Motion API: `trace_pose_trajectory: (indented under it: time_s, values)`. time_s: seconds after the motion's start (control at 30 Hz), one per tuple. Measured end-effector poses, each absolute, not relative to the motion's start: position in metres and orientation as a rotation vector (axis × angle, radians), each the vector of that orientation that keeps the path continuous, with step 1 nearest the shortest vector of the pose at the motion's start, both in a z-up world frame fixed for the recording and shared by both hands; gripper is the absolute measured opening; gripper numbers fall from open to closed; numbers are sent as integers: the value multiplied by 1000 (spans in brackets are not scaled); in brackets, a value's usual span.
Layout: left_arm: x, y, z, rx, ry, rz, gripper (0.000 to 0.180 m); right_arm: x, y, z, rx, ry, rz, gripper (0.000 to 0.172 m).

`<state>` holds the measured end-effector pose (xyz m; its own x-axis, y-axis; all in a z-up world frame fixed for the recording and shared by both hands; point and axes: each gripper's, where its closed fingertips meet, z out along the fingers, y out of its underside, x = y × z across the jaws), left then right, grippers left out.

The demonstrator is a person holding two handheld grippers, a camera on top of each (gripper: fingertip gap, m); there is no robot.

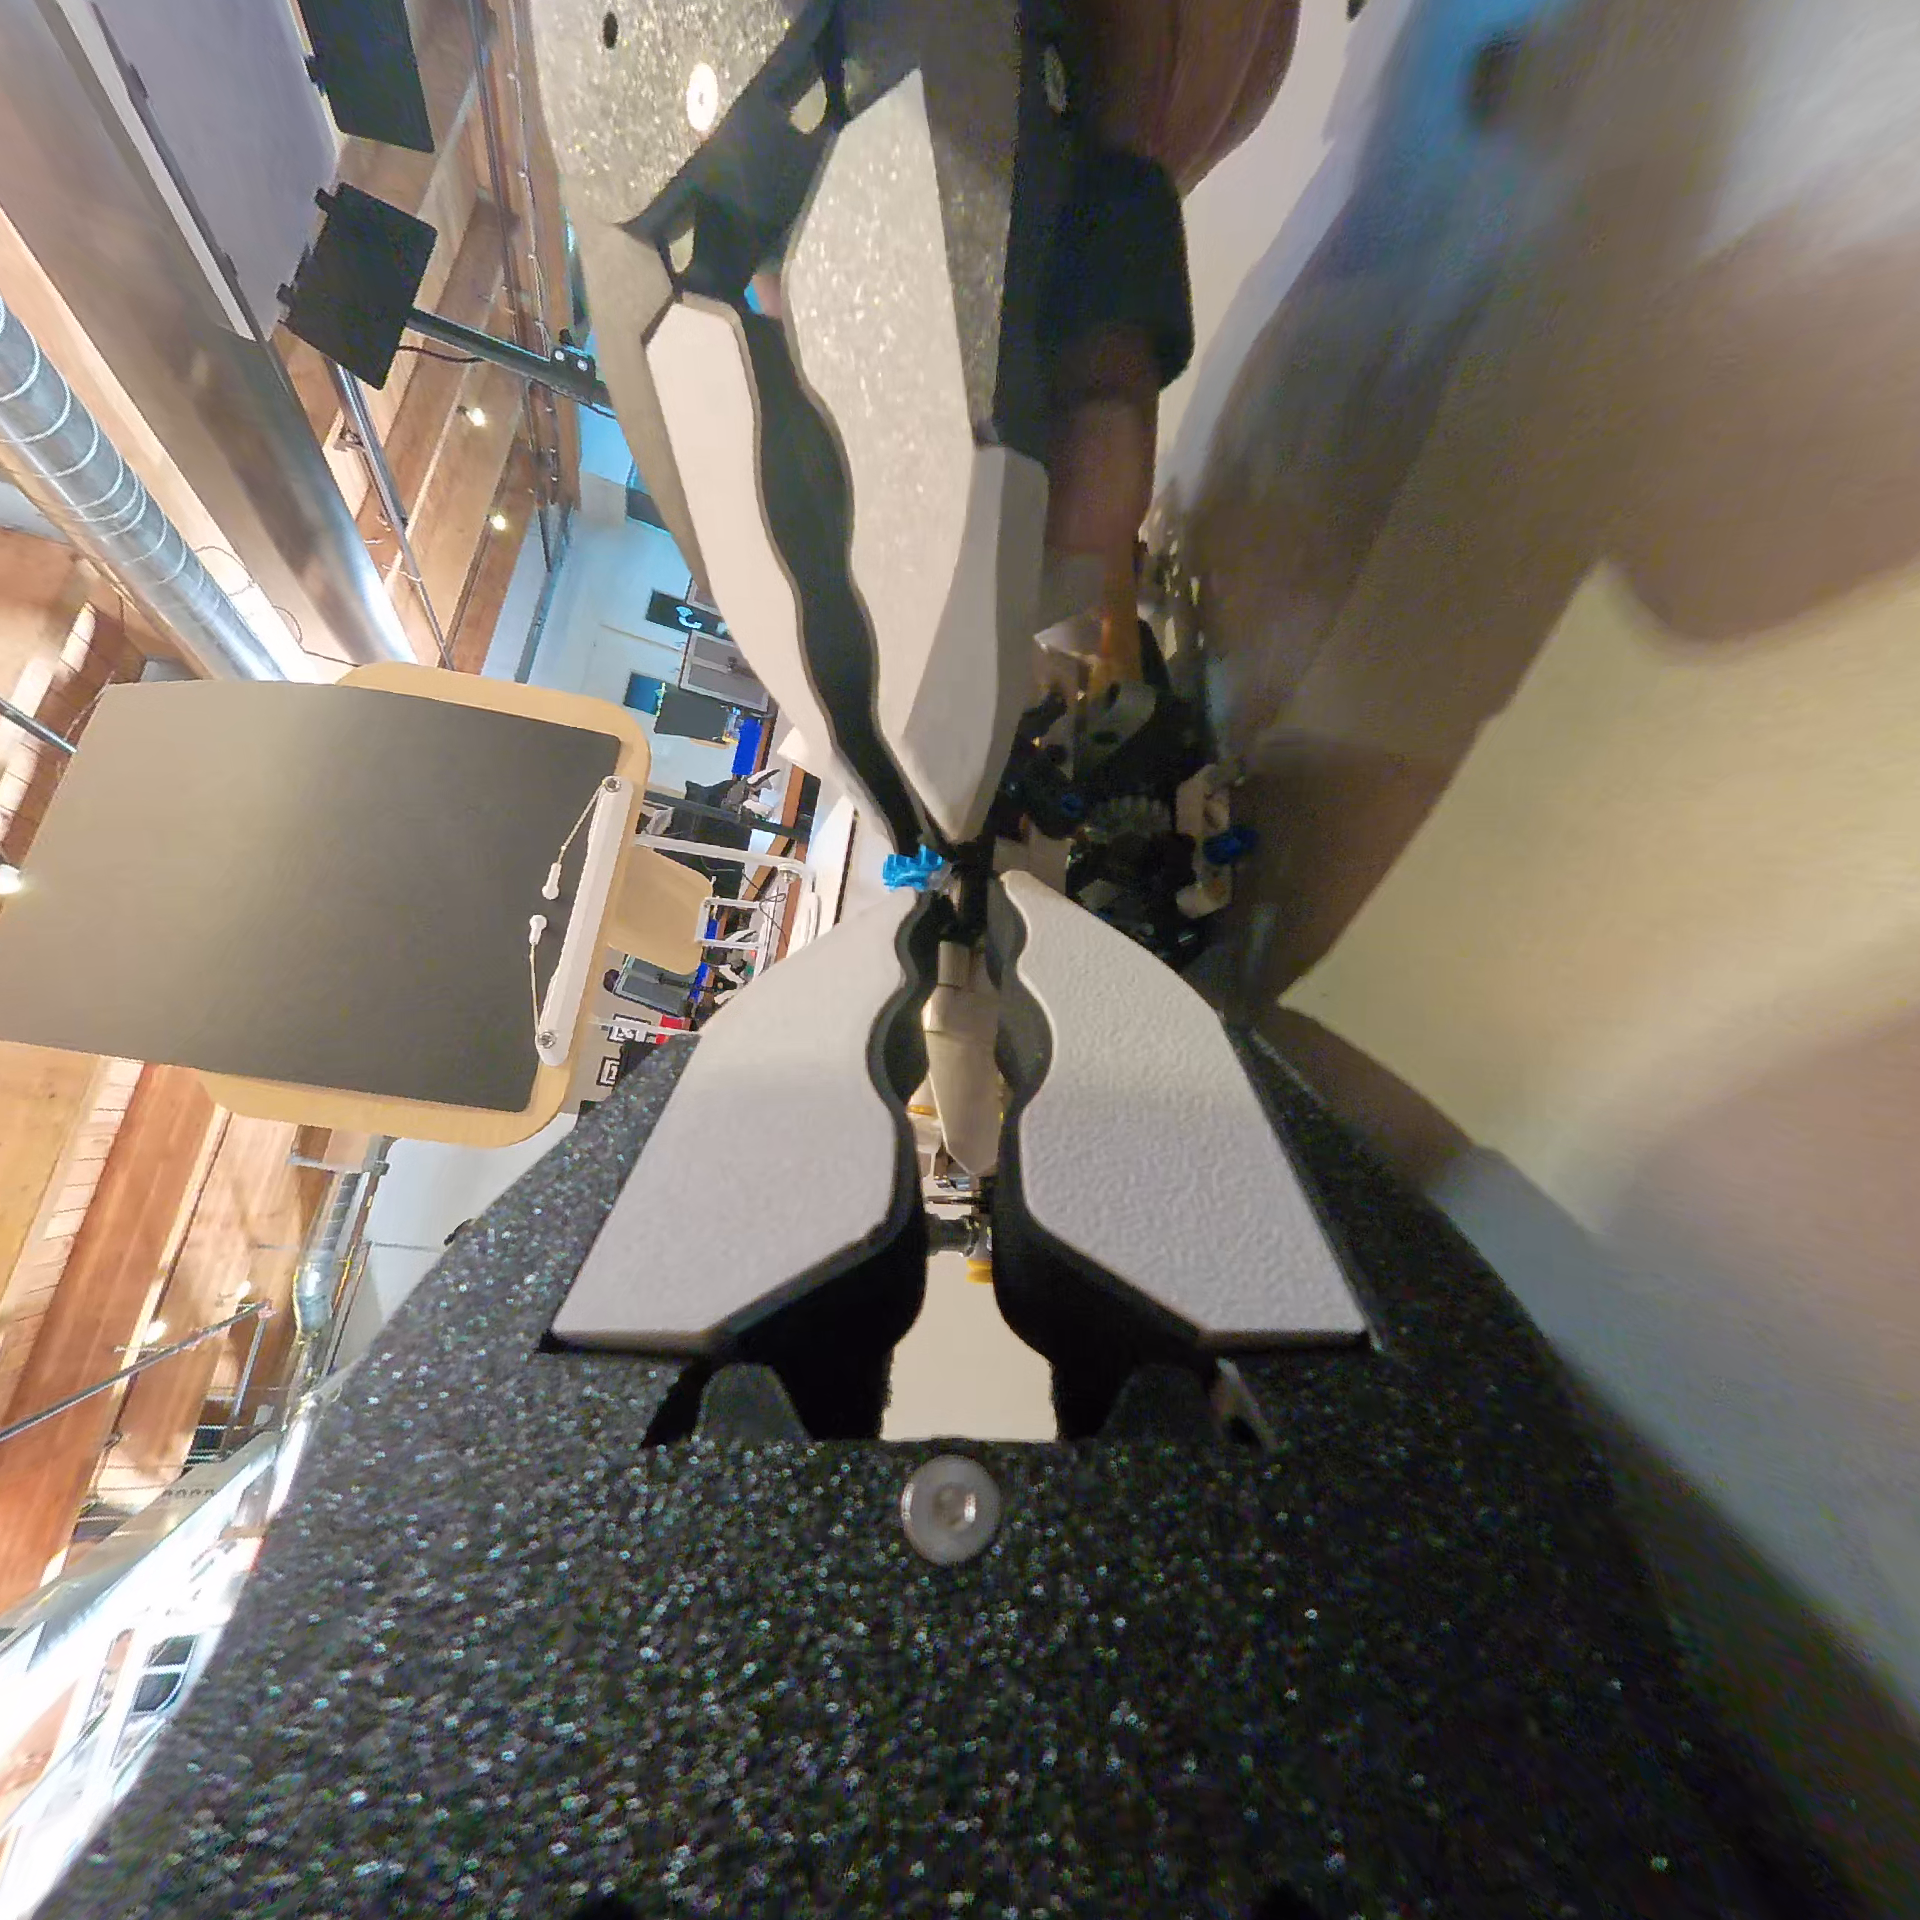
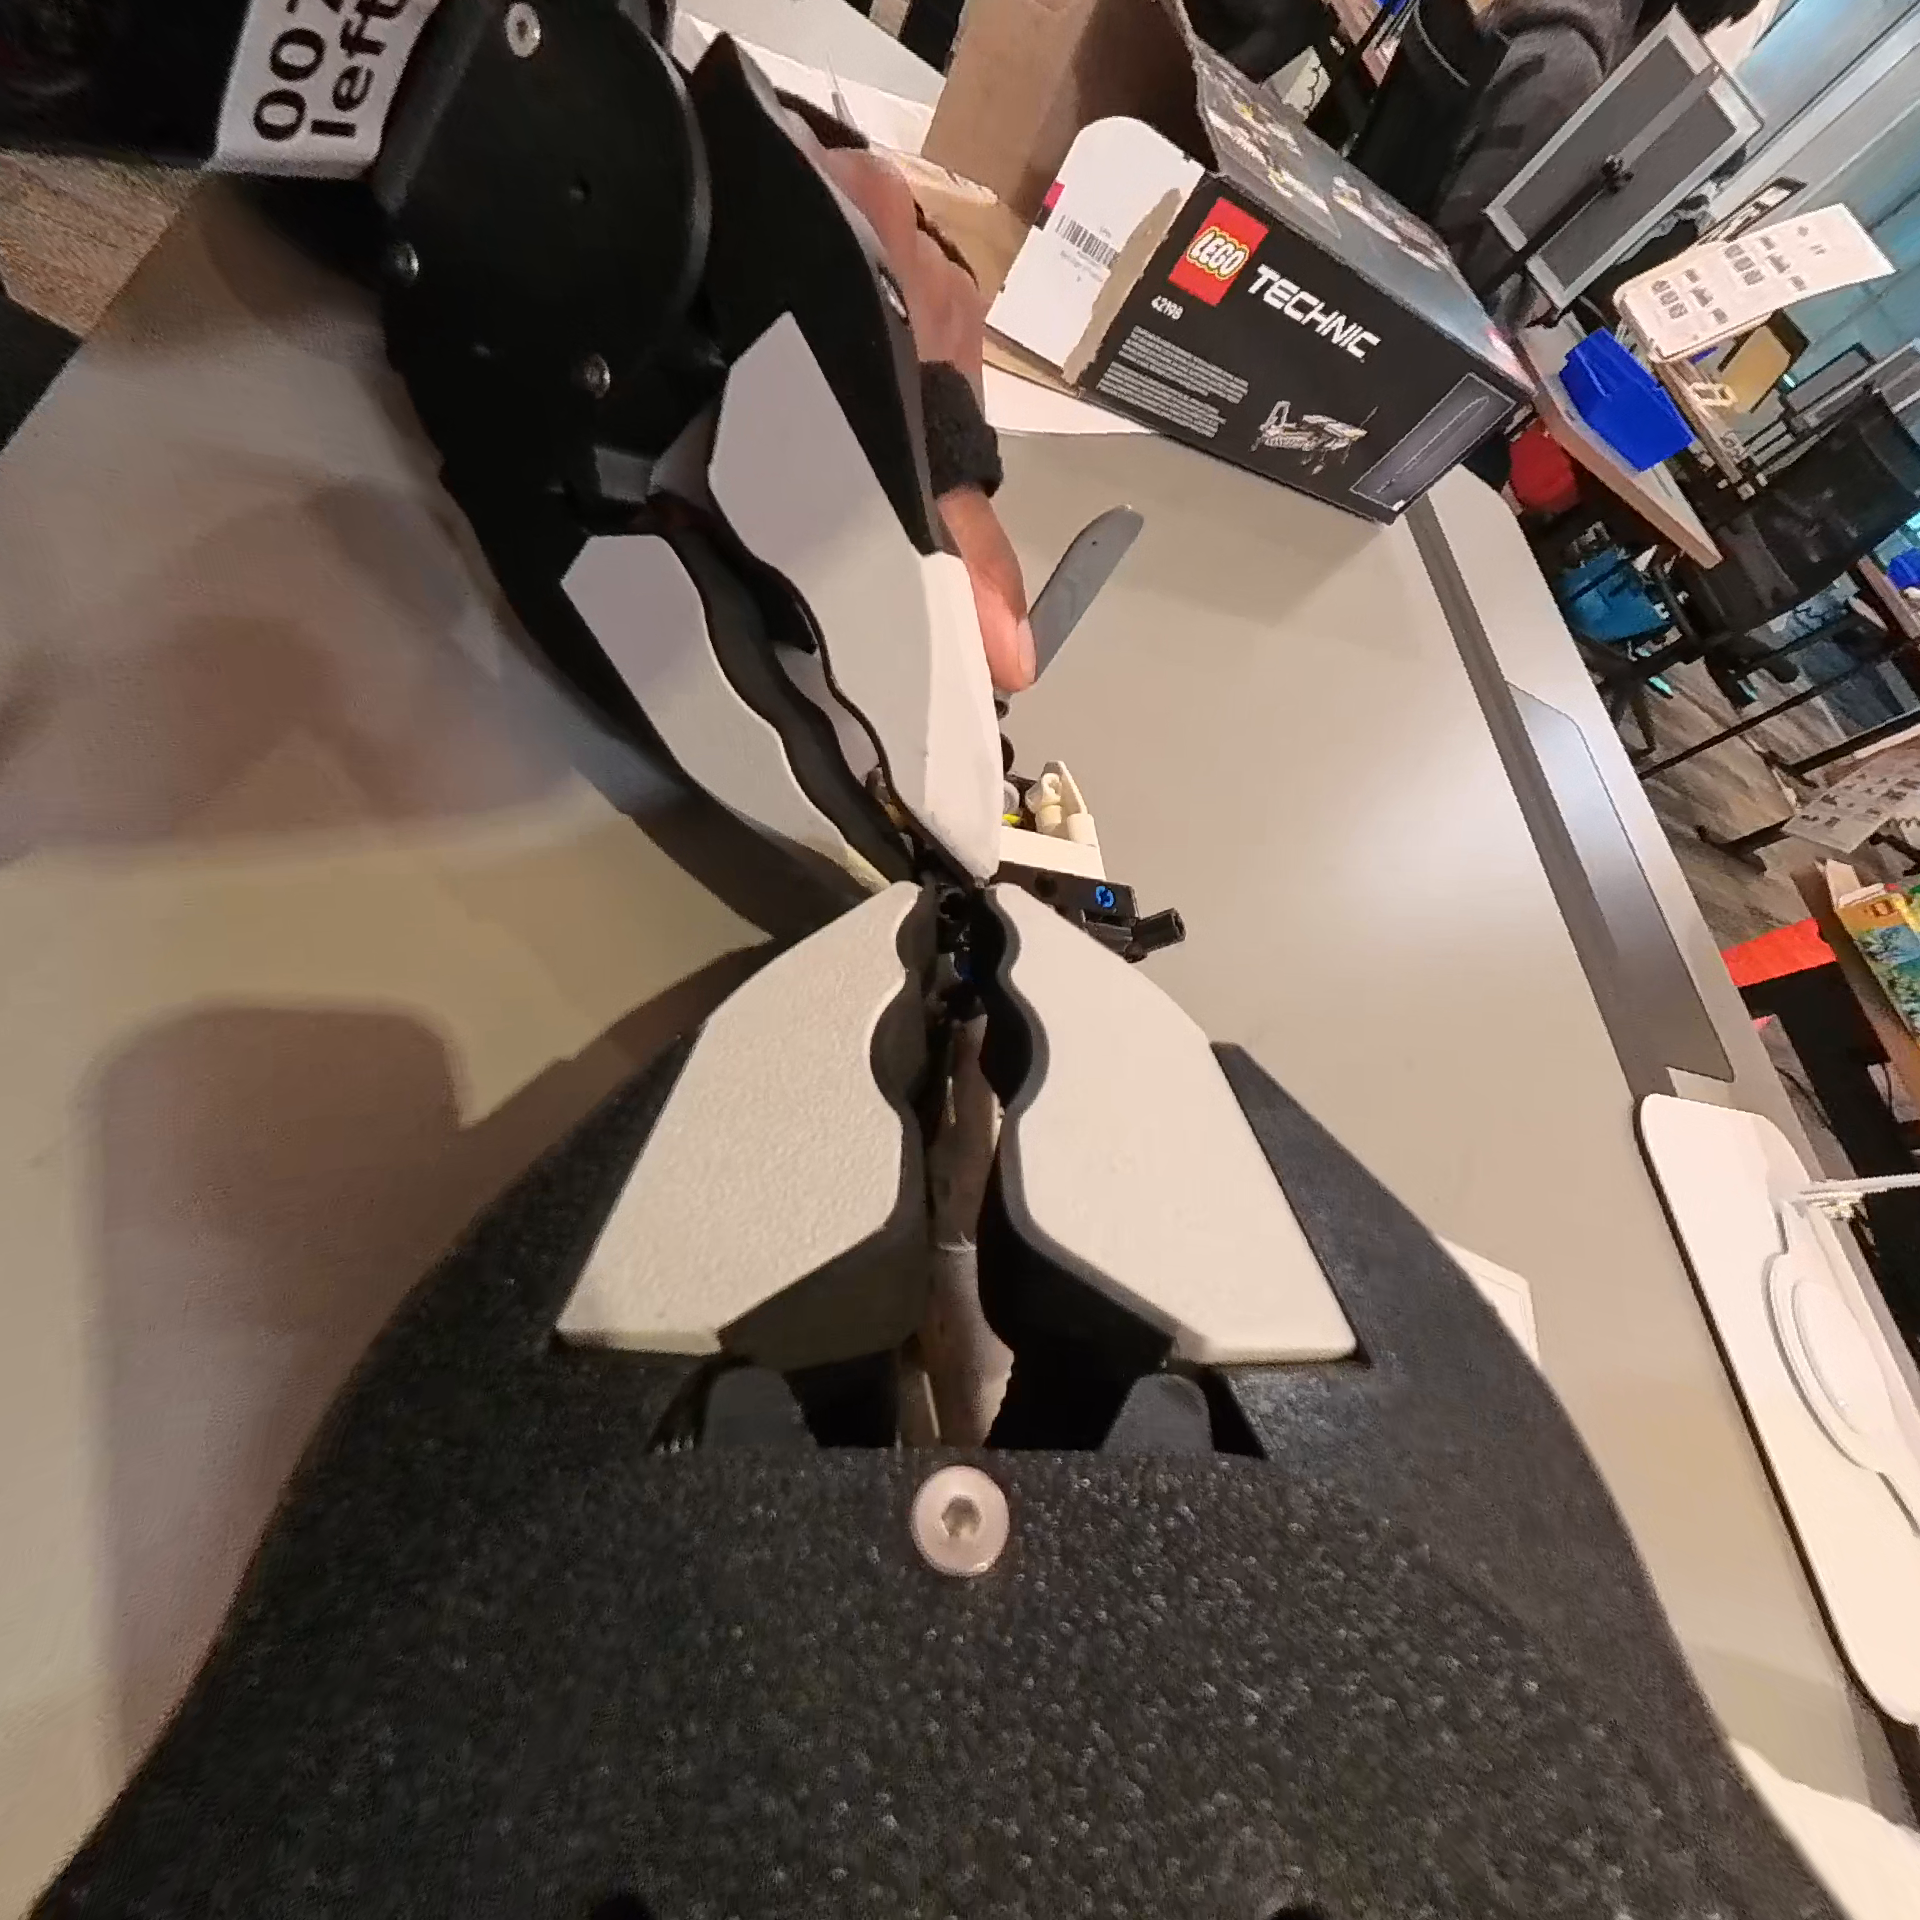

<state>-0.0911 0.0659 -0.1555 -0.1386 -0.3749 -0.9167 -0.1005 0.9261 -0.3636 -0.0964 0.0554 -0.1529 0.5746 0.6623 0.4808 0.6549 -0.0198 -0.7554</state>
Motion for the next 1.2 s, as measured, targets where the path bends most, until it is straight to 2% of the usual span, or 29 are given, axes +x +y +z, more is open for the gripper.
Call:
trace_pose_trajectory:
  time_s: [0.53, 0.67, 0.93, 1.2]
  values:
    - [-90, 62, -156, -373, 1720, -252, 11, -97, 53, -151, -1712, -1122, 22, 7]
    - [-90, 61, -156, -375, 1724, -246, 11, -99, 56, -154, -1738, -1144, -3, 16]
    - [-90, 61, -156, -389, 1721, -245, 11, -101, 60, -152, -1689, -1189, -107, 7]
    - [-91, 62, -156, -367, 1712, -265, 11, -99, 57, -154, -1707, -1145, -54, 7]
